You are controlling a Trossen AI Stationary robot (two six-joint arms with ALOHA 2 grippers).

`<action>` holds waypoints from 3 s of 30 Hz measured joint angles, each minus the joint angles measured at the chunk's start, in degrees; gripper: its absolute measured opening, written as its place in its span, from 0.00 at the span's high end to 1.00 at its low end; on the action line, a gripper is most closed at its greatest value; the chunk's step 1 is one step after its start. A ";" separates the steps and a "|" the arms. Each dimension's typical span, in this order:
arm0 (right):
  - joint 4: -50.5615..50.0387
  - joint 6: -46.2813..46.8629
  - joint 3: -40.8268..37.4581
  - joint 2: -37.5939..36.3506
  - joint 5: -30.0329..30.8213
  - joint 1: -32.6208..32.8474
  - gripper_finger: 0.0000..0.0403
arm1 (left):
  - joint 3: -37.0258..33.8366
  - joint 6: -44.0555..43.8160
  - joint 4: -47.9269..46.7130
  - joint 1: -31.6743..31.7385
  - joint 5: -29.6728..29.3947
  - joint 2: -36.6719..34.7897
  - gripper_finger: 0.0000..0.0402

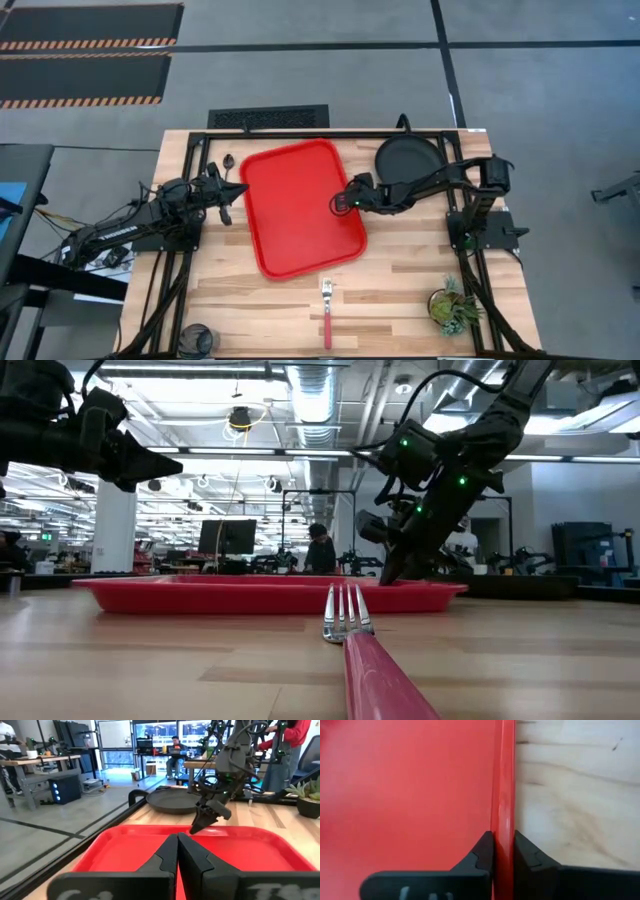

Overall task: Pick and place plate/cup/fork/spoon on tray
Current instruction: Set up the red tray on the table

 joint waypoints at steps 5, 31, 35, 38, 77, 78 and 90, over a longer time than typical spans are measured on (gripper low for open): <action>0.72 -0.63 0.02 -0.67 0.98 -0.34 0.90 | 0.04 0.13 -0.02 0.00 0.00 0.00 1.00; 6.84 -12.34 7.45 -0.71 10.62 -1.98 0.90 | 0.15 0.17 -0.25 0.00 0.00 0.00 1.00; -0.38 -14.99 11.09 -2.58 10.10 -3.10 0.90 | 0.15 0.17 -0.48 0.01 0.00 0.00 1.00; -6.21 -17.05 13.17 -5.04 10.84 -3.63 0.90 | 0.15 0.17 -0.46 0.00 0.00 0.00 1.00; -27.72 -80.91 43.95 14.09 -40.51 -21.34 0.90 | 0.20 0.66 -0.46 0.02 -1.11 0.00 1.00; -27.68 -81.05 43.98 14.46 -40.45 -21.02 0.90 | 0.20 0.66 -0.47 0.01 -1.10 0.00 1.00; -31.66 -86.82 43.91 14.78 -40.33 -19.84 0.90 | 0.20 0.53 -1.45 0.02 -0.87 0.02 1.00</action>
